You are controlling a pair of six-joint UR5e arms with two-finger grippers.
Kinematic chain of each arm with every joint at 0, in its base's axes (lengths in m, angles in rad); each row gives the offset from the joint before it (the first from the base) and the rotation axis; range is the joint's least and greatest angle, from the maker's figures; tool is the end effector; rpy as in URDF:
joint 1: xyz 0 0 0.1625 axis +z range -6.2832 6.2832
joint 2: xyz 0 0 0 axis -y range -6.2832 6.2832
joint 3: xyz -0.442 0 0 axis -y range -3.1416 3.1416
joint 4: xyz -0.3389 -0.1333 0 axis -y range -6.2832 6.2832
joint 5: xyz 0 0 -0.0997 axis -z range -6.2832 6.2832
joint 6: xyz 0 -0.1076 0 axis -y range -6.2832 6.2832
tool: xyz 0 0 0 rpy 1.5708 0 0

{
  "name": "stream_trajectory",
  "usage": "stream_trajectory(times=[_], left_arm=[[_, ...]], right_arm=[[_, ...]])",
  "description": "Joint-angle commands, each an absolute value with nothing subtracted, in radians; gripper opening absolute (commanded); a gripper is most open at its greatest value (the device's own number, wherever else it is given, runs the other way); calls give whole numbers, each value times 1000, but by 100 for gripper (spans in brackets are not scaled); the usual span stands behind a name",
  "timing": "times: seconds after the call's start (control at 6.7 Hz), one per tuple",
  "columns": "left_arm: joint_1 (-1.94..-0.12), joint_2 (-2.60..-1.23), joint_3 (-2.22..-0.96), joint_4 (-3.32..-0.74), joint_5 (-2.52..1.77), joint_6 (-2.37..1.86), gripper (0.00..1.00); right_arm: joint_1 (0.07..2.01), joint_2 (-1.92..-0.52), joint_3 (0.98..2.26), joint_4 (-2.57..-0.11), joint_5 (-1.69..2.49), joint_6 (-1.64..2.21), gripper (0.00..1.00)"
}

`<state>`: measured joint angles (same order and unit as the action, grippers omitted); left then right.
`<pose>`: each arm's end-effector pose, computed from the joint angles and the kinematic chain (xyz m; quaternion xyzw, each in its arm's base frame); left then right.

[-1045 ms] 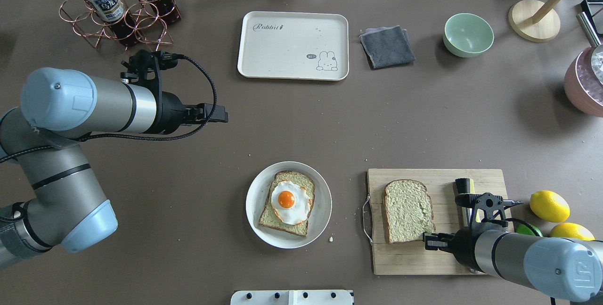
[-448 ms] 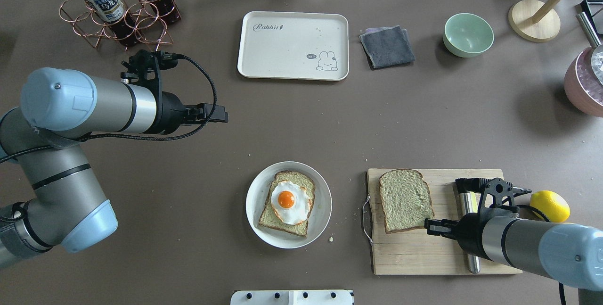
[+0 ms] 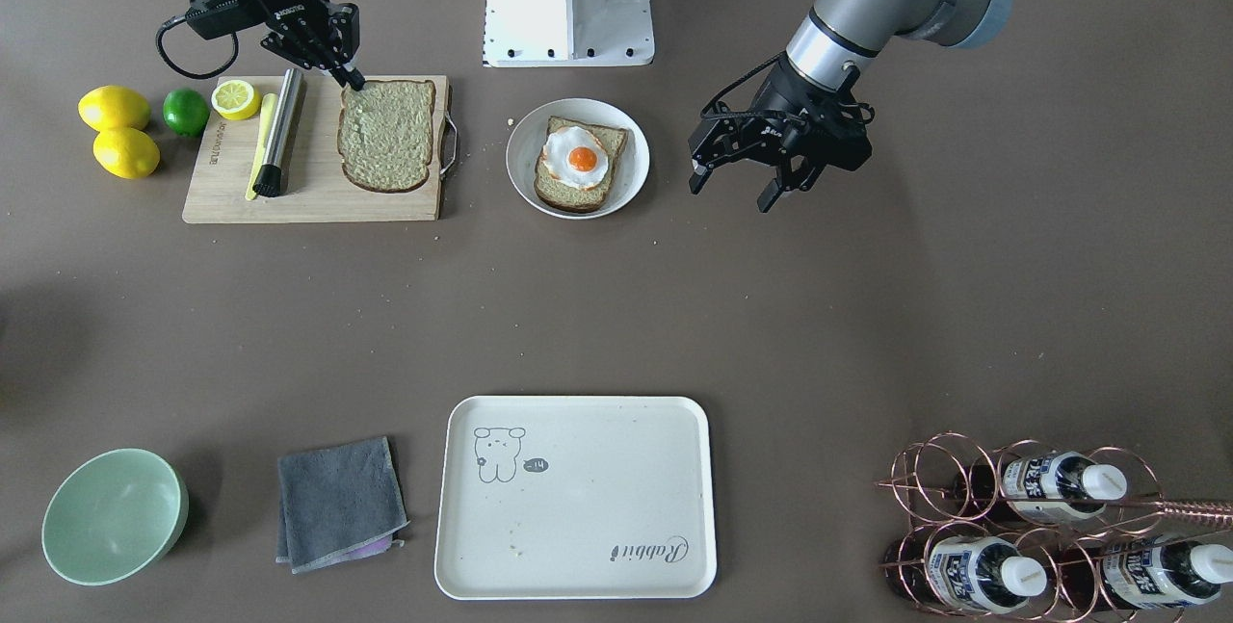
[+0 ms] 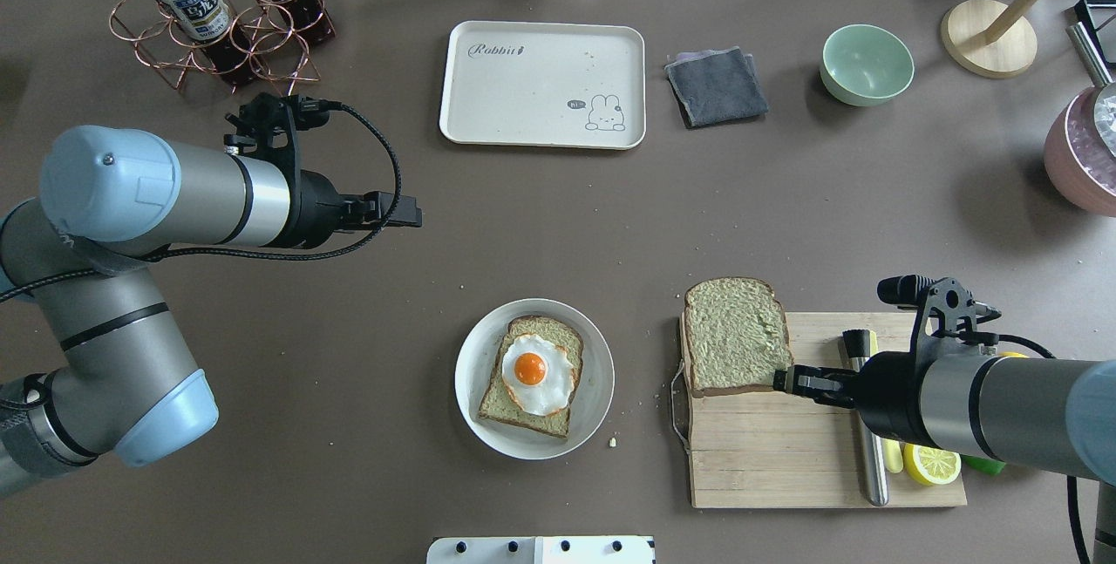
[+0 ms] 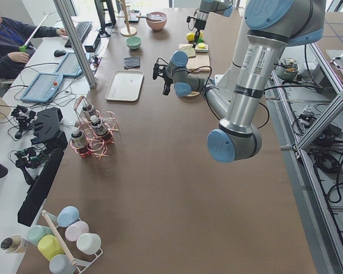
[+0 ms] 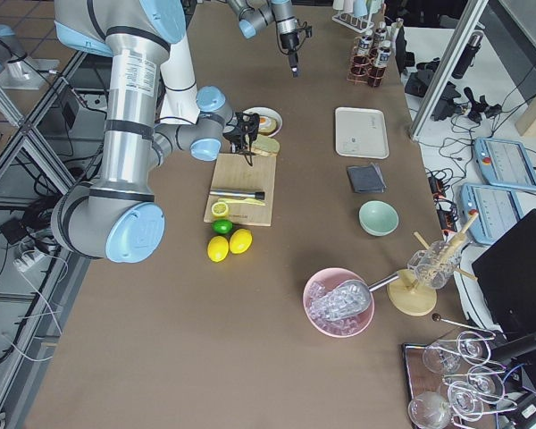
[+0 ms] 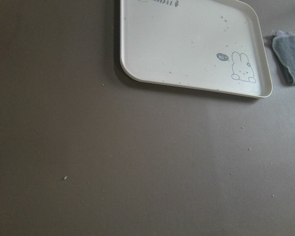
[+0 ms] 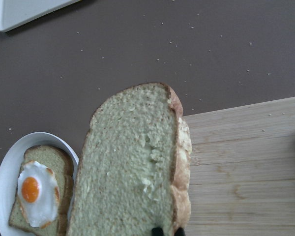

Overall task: Make sandwich and place on tray
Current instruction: 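Lift and flip the bread slice onto the egg toast with the right gripper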

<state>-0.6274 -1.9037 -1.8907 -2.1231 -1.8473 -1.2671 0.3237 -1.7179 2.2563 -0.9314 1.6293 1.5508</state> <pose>0.3810 -0.4046 0.3183 0.1505 0.5526 -0.0544 0.8179 -0.3043 -0.2361 0.3750 0.0710 -0.5512 0.1097 0.8241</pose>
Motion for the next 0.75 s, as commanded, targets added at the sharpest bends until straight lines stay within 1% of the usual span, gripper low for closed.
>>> stream_trajectory(times=[0.0, 0.15, 0.3, 0.6], left_arm=[[-627, -1905, -1890, -2123, -1850, -1267, 98], [-627, -1901, -1888, -2123, -1850, -1267, 98], [-627, -1898, -1890, -2123, -1850, -1267, 98], [-629, -1896, -1891, -2123, -1852, -1267, 98]], right_arm=[[315, -1474, 2244, -1178, 1612, 1638, 0], [232, -1336, 2226, -1316, 1509, 1681, 0], [177, -1242, 2162, -1351, 1444, 1696, 0], [97, -1184, 2061, -1345, 1350, 1736, 0]])
